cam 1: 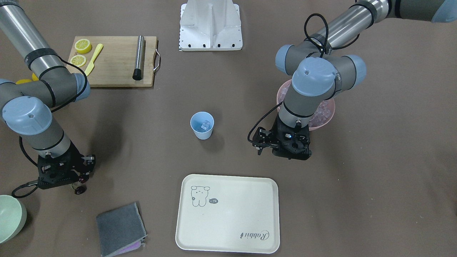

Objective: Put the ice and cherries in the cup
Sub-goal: 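Carry the cherries with the right gripper over the light-blue cup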

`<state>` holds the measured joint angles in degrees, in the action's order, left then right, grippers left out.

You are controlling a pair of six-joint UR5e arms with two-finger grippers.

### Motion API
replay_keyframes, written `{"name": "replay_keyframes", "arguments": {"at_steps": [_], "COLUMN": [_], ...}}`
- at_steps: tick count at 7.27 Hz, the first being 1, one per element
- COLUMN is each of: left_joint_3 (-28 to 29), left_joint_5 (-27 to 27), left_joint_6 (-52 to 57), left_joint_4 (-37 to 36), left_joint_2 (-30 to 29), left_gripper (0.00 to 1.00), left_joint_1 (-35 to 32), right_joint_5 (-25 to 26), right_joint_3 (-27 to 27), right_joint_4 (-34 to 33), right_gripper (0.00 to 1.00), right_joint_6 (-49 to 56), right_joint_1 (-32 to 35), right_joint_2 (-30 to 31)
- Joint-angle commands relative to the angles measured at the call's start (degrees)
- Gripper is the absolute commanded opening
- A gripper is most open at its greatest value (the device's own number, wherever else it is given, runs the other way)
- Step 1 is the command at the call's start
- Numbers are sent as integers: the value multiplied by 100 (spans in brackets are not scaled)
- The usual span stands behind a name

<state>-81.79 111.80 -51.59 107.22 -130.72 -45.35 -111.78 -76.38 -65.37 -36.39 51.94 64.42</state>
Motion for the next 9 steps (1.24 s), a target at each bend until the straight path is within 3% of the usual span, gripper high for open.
{"name": "replay_keyframes", "arguments": {"at_steps": [1, 3, 5, 6, 8, 9], "left_joint_3": [-4, -4, 5, -4, -4, -4], "left_joint_5": [0, 0, 0, 0, 0, 0], "left_joint_6": [0, 9, -9, -35, -9, 0], "left_joint_4": [1, 1, 1, 1, 1, 1], "left_joint_2": [2, 2, 2, -6, -6, -15], "left_gripper": [96, 97, 97, 97, 97, 96], "left_joint_1": [0, 0, 0, 18, 27, 27], "right_joint_5": [15, -228, -730, -906, -917, -812], "right_joint_3": [0, -70, -463, -727, -1534, -1686], "right_joint_4": [7, -11, -237, -465, -1132, -1214], "right_gripper": [20, 0, 0, 0, 0, 0], "right_joint_6": [0, -9, -235, -1012, -1791, -2332], "right_joint_1": [0, 183, 334, 317, -33, -322], "right_joint_2": [0, -78, -263, -525, -816, -1061]}}
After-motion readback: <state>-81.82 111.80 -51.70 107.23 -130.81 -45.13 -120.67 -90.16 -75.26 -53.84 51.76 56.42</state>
